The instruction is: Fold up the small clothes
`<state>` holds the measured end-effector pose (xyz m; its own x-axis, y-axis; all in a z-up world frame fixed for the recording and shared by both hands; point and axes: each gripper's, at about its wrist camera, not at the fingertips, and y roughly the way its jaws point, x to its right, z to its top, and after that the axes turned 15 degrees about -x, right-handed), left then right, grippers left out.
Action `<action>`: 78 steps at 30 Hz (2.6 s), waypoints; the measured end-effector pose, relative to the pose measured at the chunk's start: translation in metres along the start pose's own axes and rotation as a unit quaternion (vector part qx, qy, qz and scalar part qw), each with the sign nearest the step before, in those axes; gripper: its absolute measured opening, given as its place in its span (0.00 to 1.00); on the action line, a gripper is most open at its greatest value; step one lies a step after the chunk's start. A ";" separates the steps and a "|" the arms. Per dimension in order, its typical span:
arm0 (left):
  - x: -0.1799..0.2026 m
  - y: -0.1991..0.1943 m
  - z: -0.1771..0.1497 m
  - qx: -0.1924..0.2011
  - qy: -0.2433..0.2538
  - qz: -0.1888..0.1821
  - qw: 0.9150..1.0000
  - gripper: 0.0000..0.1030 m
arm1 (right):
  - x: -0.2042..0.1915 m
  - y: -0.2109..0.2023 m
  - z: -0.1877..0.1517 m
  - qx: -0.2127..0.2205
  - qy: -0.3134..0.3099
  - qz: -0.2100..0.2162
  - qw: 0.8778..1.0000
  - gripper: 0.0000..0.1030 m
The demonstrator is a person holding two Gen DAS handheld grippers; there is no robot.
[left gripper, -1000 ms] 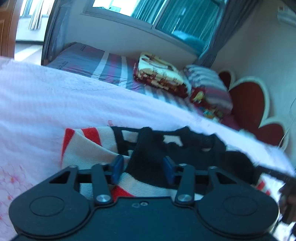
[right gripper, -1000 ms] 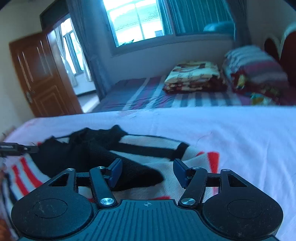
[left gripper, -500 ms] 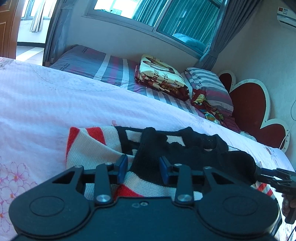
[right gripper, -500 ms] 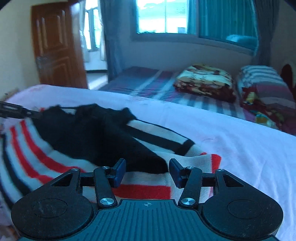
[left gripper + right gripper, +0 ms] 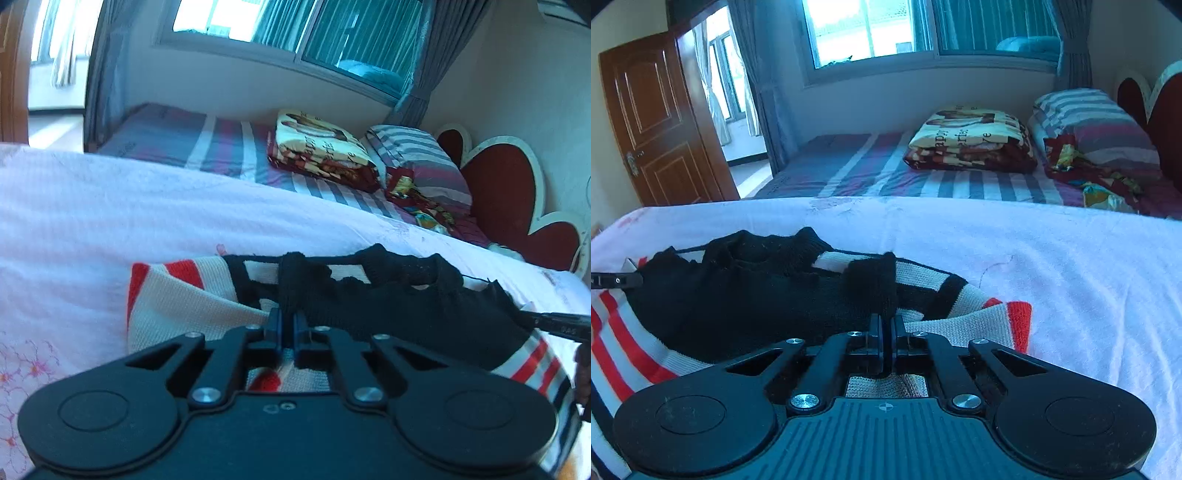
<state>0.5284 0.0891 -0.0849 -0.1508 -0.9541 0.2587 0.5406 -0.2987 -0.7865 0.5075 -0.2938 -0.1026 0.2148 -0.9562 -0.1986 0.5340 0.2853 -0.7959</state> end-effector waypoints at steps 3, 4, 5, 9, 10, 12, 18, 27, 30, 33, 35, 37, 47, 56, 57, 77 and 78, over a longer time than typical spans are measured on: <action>0.006 -0.008 -0.004 0.027 0.004 0.010 1.000 0.04 | -0.005 -0.004 -0.006 0.027 -0.009 -0.029 0.999 0.03; 0.007 -0.012 -0.003 0.038 0.003 0.010 0.999 0.04 | -0.004 -0.009 -0.006 0.041 -0.002 -0.030 0.999 0.03; 0.006 -0.016 -0.002 0.046 -0.002 0.005 0.999 0.04 | -0.003 -0.013 -0.005 0.055 0.006 -0.031 0.998 0.02; 0.005 -0.017 0.007 0.056 -0.010 0.012 0.998 0.04 | 0.006 -0.015 0.004 0.063 0.029 -0.039 0.997 0.02; 0.005 -0.011 0.009 0.046 -0.012 0.026 0.999 0.04 | 0.008 -0.010 0.006 0.051 0.034 -0.042 0.997 0.02; 0.002 0.008 0.009 0.014 -0.017 0.045 0.999 0.04 | 0.013 0.004 0.008 0.015 0.043 -0.053 0.998 0.02; 0.012 0.012 0.006 0.020 0.003 0.079 0.997 0.15 | 0.015 -0.001 0.003 0.019 0.052 -0.056 0.997 0.03; 0.056 -0.031 -0.017 0.071 0.027 0.018 0.997 0.52 | -0.054 -0.025 -0.010 0.023 -0.044 -0.007 0.999 0.03; 0.104 -0.006 -0.022 0.034 0.108 0.028 0.993 0.53 | -0.095 -0.007 -0.009 0.004 -0.085 0.013 0.996 0.03; 0.119 0.015 -0.028 0.007 0.136 0.046 0.990 0.58 | -0.118 0.009 -0.007 -0.008 -0.105 0.009 0.994 0.03; 0.106 0.013 -0.028 0.010 0.119 0.048 0.992 0.58 | -0.114 0.009 -0.008 -0.010 -0.113 0.000 0.994 0.33; 0.085 0.006 -0.030 0.018 0.103 0.085 0.991 0.57 | -0.098 0.000 -0.010 0.003 -0.098 -0.051 0.994 0.44; 0.064 -0.031 -0.041 0.044 0.074 0.099 0.991 0.54 | -0.052 -0.039 -0.030 0.010 -0.041 -0.073 0.996 0.43; 0.141 -0.010 -0.081 0.013 0.151 0.073 0.986 0.56 | -0.140 -0.021 -0.058 -0.035 -0.138 -0.052 0.988 0.43; 0.137 -0.011 -0.084 0.017 0.148 0.069 0.986 0.59 | -0.139 -0.024 -0.059 -0.041 -0.135 -0.051 0.989 0.43; 0.055 -0.074 -0.115 0.022 0.078 0.121 0.989 0.60 | -0.013 -0.110 -0.117 -0.027 0.100 0.010 0.995 0.43; 0.056 -0.072 -0.114 0.020 0.080 0.124 0.989 0.61 | -0.014 -0.109 -0.118 -0.033 0.098 0.003 0.995 0.38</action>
<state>0.3863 0.0549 -0.0776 -0.1358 -0.9901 -0.0343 0.6093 -0.0562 -0.7910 0.3495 -0.3195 -0.0807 0.0517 -0.9505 -0.3063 0.4767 0.2930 -0.8288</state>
